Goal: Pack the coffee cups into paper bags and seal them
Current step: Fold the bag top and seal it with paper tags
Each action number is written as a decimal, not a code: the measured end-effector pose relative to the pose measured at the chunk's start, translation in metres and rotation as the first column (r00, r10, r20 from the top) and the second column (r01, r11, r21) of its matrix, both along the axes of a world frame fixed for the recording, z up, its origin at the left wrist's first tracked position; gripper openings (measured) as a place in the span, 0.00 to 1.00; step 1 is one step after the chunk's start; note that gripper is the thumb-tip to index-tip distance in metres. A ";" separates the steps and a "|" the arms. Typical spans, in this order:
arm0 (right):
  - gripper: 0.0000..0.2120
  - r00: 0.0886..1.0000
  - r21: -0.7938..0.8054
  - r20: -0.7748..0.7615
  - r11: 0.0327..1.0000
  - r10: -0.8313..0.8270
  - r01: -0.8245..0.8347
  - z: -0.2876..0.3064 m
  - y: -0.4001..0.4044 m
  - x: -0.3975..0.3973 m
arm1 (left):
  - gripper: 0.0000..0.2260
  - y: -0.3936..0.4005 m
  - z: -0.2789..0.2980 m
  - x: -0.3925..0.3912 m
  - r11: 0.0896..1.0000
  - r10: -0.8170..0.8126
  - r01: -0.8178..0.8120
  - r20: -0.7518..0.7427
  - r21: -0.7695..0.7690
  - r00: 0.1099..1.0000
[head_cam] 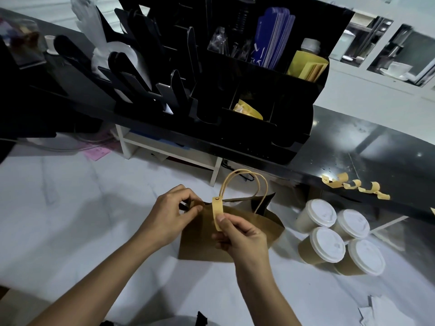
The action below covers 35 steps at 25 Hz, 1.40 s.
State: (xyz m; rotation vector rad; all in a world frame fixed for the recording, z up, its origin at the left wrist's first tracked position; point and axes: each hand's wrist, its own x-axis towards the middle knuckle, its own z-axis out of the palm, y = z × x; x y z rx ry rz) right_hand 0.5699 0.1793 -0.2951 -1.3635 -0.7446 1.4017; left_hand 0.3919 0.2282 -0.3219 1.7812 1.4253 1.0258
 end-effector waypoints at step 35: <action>0.02 0.992 -0.116 0.003 0.986 -0.124 0.123 -0.006 0.015 -0.039 | 0.16 0.003 0.002 -0.007 0.992 -0.090 0.096 -0.072 0.084 0.993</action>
